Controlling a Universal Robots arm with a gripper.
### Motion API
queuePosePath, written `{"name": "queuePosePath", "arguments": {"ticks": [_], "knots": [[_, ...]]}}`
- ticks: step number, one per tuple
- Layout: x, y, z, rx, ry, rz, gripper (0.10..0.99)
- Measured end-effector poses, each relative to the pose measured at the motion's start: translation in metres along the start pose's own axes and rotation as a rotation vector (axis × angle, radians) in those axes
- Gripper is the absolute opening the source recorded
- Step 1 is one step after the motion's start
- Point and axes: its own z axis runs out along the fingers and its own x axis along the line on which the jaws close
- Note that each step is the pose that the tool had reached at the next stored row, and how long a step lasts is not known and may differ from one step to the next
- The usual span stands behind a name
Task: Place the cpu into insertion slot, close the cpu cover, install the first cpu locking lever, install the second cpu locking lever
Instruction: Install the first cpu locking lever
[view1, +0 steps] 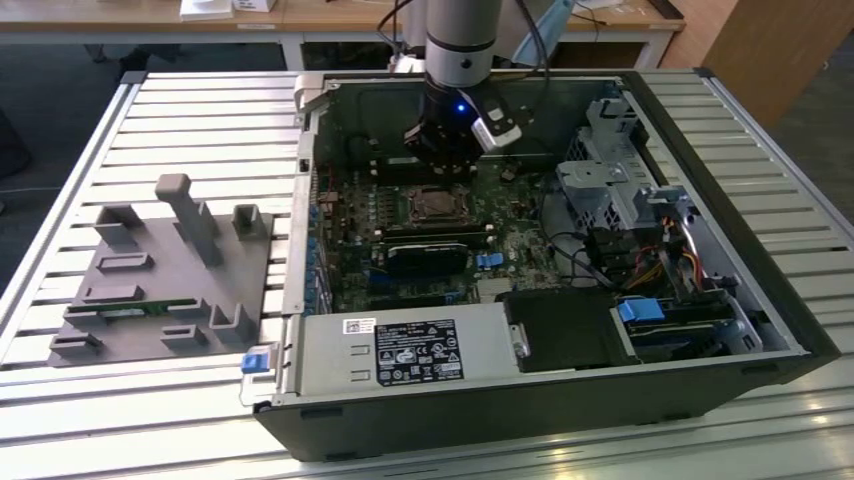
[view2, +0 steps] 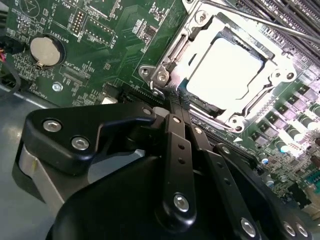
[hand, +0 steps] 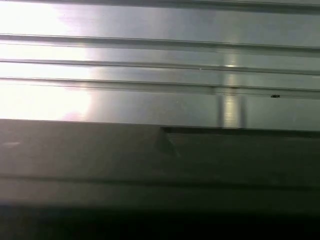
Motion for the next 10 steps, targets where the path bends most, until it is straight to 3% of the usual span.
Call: {"name": "queuePosePath", "arguments": {"ticks": [5, 10], "knots": [[0.0001, 0.0020, 0.0016, -0.001, 0.0014, -0.002, 0.106], [0.0009, 0.0016, 0.0006, -0.021, 0.0020, -0.004, 0.106]]}}
